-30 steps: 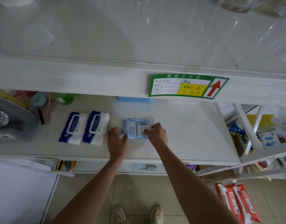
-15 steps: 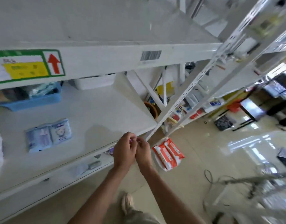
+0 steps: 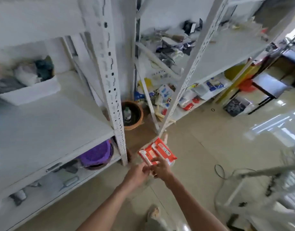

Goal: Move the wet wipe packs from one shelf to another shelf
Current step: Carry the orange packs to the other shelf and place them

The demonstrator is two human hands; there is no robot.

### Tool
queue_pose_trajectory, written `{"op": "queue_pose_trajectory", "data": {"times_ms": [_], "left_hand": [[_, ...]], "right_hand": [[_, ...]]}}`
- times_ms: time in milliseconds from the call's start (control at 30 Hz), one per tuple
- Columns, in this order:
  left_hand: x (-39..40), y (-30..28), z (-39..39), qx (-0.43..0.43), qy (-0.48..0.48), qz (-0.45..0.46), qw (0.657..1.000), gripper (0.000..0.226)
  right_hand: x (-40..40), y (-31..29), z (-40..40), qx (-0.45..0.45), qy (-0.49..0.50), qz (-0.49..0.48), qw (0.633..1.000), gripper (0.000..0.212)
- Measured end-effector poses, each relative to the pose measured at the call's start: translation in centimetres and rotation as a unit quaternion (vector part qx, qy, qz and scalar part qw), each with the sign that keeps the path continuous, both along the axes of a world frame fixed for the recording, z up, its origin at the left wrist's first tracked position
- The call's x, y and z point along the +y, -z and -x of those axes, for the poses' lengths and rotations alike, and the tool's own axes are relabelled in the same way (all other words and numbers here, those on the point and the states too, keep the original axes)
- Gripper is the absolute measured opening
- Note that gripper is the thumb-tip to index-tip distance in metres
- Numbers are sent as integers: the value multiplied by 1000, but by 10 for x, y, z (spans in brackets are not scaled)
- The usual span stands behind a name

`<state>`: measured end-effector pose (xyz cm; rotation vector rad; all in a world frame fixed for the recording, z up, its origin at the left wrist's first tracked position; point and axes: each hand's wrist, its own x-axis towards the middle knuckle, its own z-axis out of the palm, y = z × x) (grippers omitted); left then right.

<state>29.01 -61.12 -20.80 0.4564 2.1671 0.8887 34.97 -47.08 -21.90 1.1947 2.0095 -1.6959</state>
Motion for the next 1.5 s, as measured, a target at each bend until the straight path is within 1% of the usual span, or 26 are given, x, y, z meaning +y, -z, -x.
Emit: {"op": "queue_pose_trajectory", "data": {"times_ms": [67, 167, 200, 267, 333, 433, 500, 600, 633, 700, 800, 900, 933, 1000, 1033, 1100, 1233, 1367, 1433, 1467, 1500], "left_hand": [[27, 14, -6, -63, -22, 13, 998, 17], [51, 23, -20, -135, -68, 20, 988, 15], [60, 28, -19, -164, -84, 21, 983, 15], [78, 49, -6, -197, -112, 31, 973, 18], [95, 73, 6, -233, -152, 47, 959, 18], [113, 120, 20, -265, -208, 62, 939, 5], [121, 145, 26, -266, -247, 74, 929, 9], [134, 183, 37, -248, -297, 92, 918, 7], [137, 204, 41, -241, -308, 100, 915, 10], [147, 234, 42, -204, -329, 130, 913, 19], [169, 266, 44, -173, -362, 163, 901, 21], [189, 295, 44, -147, -376, 160, 901, 34], [193, 301, 45, -148, -388, 157, 896, 43], [200, 312, 44, -173, -432, 162, 870, 54], [204, 316, 44, -190, -451, 162, 857, 57], [209, 324, 43, -208, -470, 157, 843, 58], [210, 335, 46, -209, -476, 167, 838, 51], [205, 336, 45, -183, -465, 168, 850, 47], [202, 331, 38, -193, -461, 155, 852, 41], [200, 326, 38, -210, -475, 131, 844, 37], [197, 320, 38, -240, -497, 96, 828, 31]], "right_hand": [[38, 14, 0, -31, -4, 18, 999, 26], [76, 29, -2, -90, 7, 46, 995, 25], [88, 35, 3, -92, 5, 53, 994, 23], [115, 52, 19, -98, 4, 40, 994, 19], [142, 74, 32, -118, 14, 17, 993, 20], [176, 112, 40, -143, 19, 6, 989, 24], [189, 138, 45, -162, 2, -6, 987, 23], [211, 190, 55, -160, 3, -35, 986, 22], [218, 204, 57, -158, -5, -47, 986, 20], [231, 220, 62, -164, -60, -107, 979, 20], [243, 240, 71, -166, -161, -185, 955, 49], [251, 271, 81, -192, -208, -195, 939, 69], [251, 277, 85, -201, -211, -186, 938, 73], [245, 294, 91, -200, -217, -170, 940, 75], [244, 302, 92, -193, -218, -165, 942, 76], [239, 315, 92, -186, -210, -159, 947, 80], [237, 334, 97, -187, -232, -172, 939, 75], [241, 328, 103, -199, -236, -203, 929, 69], [240, 323, 101, -192, -218, -186, 939, 60], [238, 317, 101, -183, -196, -162, 950, 56], [237, 313, 101, -168, -176, -136, 960, 52]]}}
